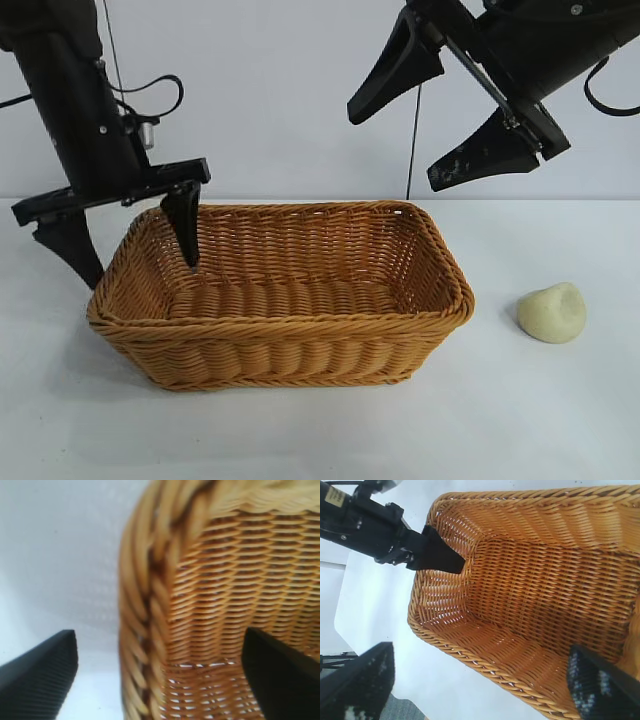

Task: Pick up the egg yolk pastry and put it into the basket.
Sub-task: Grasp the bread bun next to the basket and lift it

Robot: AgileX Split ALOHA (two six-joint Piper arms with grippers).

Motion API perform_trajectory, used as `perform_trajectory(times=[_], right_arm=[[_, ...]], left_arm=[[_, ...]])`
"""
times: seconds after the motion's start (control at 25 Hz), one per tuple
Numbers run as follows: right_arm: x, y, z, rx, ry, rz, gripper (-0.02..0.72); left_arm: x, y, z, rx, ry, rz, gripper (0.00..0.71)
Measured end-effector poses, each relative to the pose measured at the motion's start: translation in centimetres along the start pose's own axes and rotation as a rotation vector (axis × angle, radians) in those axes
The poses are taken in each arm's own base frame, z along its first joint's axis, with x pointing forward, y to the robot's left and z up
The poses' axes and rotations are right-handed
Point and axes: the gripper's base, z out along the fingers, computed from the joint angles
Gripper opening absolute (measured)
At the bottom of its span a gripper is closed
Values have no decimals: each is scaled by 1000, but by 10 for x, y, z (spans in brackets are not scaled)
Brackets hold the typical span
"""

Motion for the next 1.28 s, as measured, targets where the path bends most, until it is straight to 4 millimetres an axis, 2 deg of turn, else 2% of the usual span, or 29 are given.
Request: perform_trajectory(times=[0.2,0.32,0.44,0.52,0.76,0.84,1.04,1.28], right_arm=[[0,0,0,0,1,0,642],[0,0,0,-1,3,0,642],[0,0,0,-2,4,0,642],[0,0,0,-2,4,0,642],[0,0,0,-2,4,0,642],[0,0,0,-2,4,0,642],[0,0,0,-2,4,0,642],[1,1,0,-6,13,0,642]], left_arm=[[-15,-6,-51,-88,-161,91,695],[-23,-5,-68,-145,-235,120,695],[-28,3,-76,-155,-261,105,695],[-31,15,-80,-161,-265,95,695],[-41,77,-97,-188,-289,-17,695],[-42,90,-102,-191,-296,-47,695],[-24,96,-107,-200,-265,-25,695],[33,95,-117,-206,-205,-19,695]])
